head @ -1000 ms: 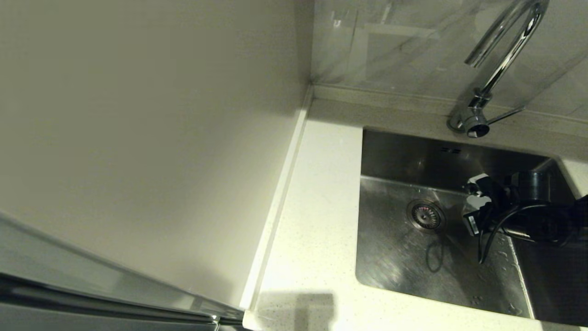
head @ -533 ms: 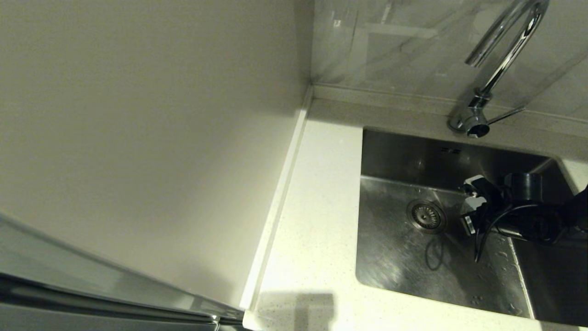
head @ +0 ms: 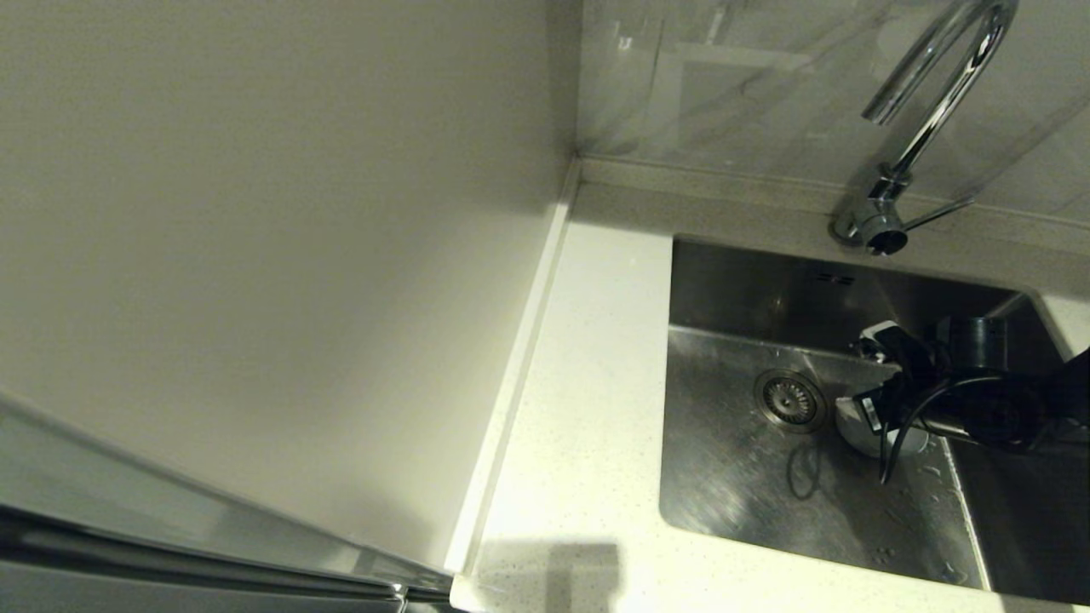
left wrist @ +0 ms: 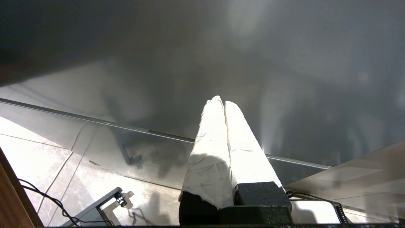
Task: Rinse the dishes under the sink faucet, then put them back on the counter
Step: Put a bowl into the sink
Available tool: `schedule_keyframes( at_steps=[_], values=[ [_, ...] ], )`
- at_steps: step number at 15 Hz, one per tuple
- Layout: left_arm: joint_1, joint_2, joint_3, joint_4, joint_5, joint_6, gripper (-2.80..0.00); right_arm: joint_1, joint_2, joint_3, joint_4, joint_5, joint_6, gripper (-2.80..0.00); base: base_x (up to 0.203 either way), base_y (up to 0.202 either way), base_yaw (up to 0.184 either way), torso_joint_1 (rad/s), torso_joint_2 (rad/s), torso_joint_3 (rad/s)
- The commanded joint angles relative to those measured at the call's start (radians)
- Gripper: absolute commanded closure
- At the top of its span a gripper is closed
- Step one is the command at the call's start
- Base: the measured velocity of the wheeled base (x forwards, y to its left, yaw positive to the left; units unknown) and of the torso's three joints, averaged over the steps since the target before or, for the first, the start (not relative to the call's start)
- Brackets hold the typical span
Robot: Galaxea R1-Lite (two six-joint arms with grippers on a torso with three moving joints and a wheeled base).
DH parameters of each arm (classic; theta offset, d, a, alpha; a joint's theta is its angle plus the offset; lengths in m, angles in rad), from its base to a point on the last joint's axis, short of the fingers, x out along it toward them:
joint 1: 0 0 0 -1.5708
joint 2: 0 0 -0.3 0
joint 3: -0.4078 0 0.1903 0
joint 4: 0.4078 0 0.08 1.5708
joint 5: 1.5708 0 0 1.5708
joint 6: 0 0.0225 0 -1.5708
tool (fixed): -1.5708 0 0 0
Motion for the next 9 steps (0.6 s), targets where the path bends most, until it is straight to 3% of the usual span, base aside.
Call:
schedule_keyframes(
  at_steps=[1,5,9],
  values=[
    [0.0,-0.003,0.0,0.0,0.002,-0.001,0.0,0.001,-0.04,0.009,-0.003,0.0,-0.003,-2.8,0.0,0.0,0.0,0.0,0.0,0.0],
    [0.0,-0.003,0.0,0.0,0.001,-0.001,0.0,0.001,-0.148,0.073,0.0,0.0,-0.003,-2.8,0.0,0.0,0.0,0.0,0.0,0.0],
    [0.0,-0.003,0.0,0.0,0.001,-0.001,0.0,0.0,-0.386,0.194,0.029,0.005,-0.006,-2.8,0.0,0.0,0.0,0.0,0.0,0.0]
  ],
)
